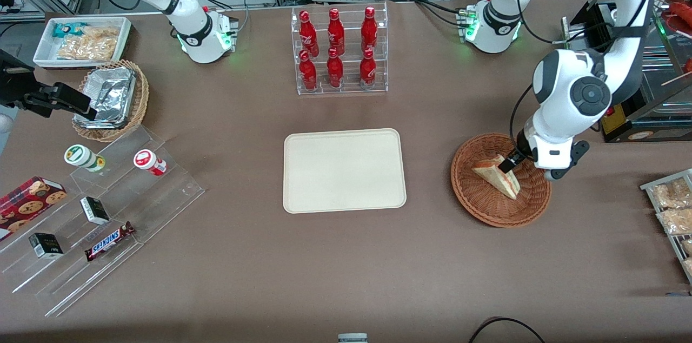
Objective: Place sandwich from basket to tray
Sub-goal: 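Move the left gripper down over the sandwich in the wicker basket, then close the left gripper on the sandwich wedge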
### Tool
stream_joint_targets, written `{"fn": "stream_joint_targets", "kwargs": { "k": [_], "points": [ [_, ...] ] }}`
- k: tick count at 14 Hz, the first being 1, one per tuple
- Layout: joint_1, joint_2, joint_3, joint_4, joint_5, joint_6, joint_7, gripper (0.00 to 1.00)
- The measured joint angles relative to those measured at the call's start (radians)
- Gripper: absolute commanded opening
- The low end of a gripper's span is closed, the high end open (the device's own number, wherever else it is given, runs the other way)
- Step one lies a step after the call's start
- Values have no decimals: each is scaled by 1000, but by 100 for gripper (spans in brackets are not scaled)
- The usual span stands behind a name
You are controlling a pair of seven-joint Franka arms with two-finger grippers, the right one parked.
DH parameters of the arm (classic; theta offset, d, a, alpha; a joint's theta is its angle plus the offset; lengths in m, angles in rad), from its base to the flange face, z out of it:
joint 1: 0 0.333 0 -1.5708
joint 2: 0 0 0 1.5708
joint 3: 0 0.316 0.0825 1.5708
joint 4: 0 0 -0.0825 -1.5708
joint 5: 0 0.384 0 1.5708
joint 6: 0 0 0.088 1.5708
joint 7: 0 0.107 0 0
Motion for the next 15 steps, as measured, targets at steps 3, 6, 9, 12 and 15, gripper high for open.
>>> {"fn": "stream_joint_targets", "kwargs": {
  "k": [3, 6, 9, 12, 15],
  "points": [
    [-2, 29, 0, 0, 0, 39, -25, 100],
    [-3, 45, -3, 0, -1, 46, -45, 100],
    [-3, 75, -13, 0, -1, 75, -78, 99],
    [-5, 109, -16, -1, -1, 107, -101, 15],
    [-5, 135, -16, 1, -1, 127, -127, 6]
  ]
}}
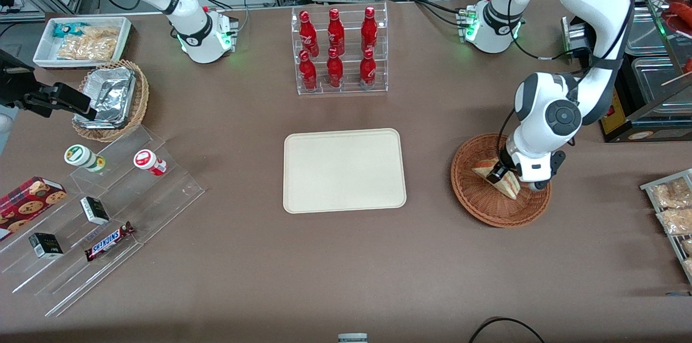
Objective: Place sandwich from basket to tray
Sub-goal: 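Close the left gripper on the sandwich wedge, then lift the sandwich and carry it over the cream tray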
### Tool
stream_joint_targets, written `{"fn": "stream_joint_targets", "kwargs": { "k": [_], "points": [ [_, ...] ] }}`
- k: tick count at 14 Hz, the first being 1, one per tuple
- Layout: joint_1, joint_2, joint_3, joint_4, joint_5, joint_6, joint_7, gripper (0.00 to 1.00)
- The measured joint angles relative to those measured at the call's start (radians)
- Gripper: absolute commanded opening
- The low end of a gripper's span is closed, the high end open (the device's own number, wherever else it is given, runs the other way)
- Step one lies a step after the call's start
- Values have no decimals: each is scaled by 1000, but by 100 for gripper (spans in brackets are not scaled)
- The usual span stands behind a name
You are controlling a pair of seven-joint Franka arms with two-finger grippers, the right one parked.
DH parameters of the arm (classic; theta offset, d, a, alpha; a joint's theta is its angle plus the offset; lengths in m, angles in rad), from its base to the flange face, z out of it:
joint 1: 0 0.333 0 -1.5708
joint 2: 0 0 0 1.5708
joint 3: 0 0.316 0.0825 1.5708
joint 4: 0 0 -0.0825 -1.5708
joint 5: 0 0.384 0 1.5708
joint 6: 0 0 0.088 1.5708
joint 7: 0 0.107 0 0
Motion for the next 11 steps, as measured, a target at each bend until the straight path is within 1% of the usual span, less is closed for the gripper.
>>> {"fn": "stream_joint_targets", "kwargs": {
  "k": [3, 5, 6, 8, 10, 11],
  "points": [
    [0, 1, 0, 25, 0, 1, -5, 6],
    [0, -5, 0, 56, 1, -22, -4, 7],
    [0, -13, -1, 86, 1, -75, -3, 7],
    [0, -38, -12, 201, 1, -272, -1, 7],
    [0, -54, -58, 355, 1, -460, 0, 7],
    [-1, -56, -95, 421, 1, -508, 0, 7]
  ]
}}
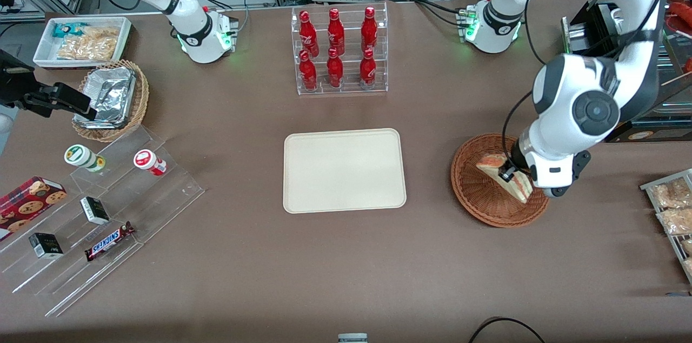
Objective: Place sandwich from basket to tray
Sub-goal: 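Lift the sandwich and carry it over the cream tray, then lower the sandwich upright onto the tray and open the left gripper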
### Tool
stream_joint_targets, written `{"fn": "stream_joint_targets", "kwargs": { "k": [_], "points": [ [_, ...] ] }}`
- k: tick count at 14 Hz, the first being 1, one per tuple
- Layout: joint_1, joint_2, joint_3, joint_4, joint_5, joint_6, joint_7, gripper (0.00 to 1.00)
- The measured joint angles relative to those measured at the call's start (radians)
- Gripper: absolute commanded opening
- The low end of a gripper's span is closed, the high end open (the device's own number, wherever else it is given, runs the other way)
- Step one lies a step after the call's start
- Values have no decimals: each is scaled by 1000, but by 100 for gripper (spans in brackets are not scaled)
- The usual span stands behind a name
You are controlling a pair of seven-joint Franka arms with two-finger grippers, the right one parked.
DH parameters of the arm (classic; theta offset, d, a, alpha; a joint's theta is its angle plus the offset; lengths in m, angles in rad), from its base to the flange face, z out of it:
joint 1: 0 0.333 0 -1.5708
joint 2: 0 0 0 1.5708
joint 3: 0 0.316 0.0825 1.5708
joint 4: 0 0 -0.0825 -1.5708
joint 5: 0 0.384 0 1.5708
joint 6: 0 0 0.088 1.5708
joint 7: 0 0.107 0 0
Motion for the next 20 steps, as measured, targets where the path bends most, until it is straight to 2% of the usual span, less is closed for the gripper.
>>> {"fn": "stream_joint_targets", "kwargs": {
  "k": [3, 7, 9, 12, 15, 20],
  "points": [
    [-6, 9, -137, 88, 19, -57, -2, 6],
    [-13, 81, -352, 93, 144, -50, -30, 7],
    [-28, 147, -430, 93, 199, 11, -57, 8],
    [-104, 251, -447, 95, 283, 163, -62, 9],
    [-146, 345, -448, 137, 376, 192, -70, 10],
    [-200, 454, -447, 235, 387, 192, -75, 11]
  ]
}}
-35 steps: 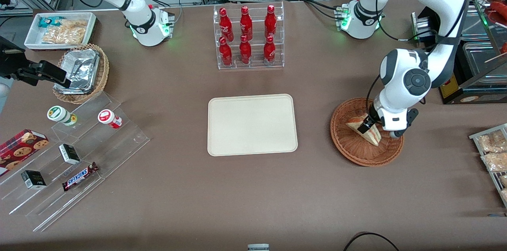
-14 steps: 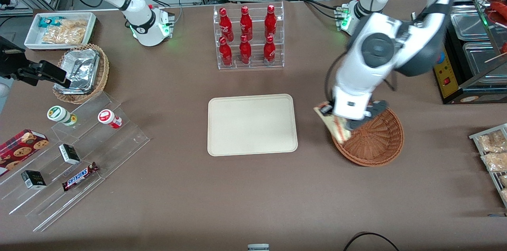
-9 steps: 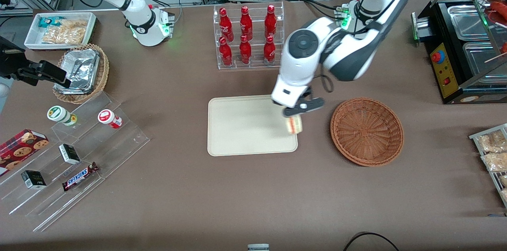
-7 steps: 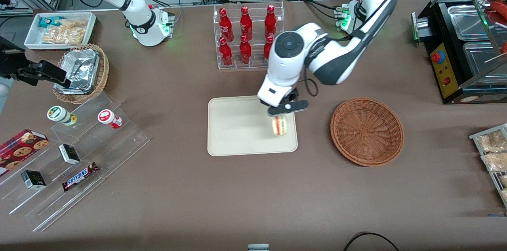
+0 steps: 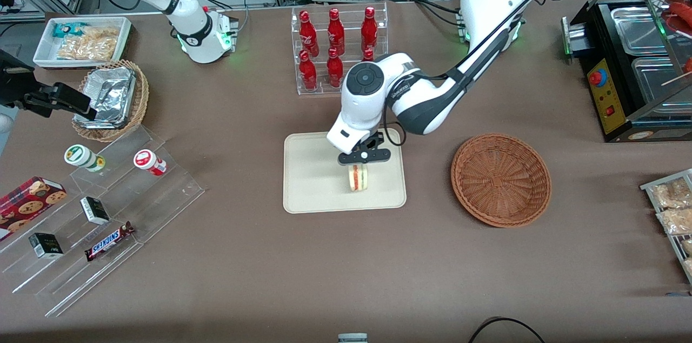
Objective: Place sandwich from basket to tray
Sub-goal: 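Lower the sandwich upright onto the tray and open the left gripper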
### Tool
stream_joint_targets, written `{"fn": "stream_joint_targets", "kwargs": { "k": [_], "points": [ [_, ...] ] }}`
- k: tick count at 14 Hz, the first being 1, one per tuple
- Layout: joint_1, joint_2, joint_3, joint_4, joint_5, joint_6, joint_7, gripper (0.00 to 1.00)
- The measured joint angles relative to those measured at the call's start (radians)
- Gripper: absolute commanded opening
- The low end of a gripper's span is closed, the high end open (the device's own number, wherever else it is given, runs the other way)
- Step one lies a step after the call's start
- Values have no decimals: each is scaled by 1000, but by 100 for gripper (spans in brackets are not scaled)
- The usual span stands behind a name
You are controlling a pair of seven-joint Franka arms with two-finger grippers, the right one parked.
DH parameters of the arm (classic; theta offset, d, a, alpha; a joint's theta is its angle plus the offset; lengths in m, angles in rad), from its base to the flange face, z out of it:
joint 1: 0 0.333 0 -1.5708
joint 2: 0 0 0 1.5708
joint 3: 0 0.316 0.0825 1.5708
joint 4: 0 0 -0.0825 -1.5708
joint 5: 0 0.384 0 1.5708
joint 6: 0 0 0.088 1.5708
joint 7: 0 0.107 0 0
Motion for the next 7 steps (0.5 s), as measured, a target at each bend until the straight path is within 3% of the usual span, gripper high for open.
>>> {"fn": "stream_joint_targets", "kwargs": {
  "k": [7],
  "points": [
    [-67, 114, 16, 40, 43, 0, -3, 13]
  ]
}}
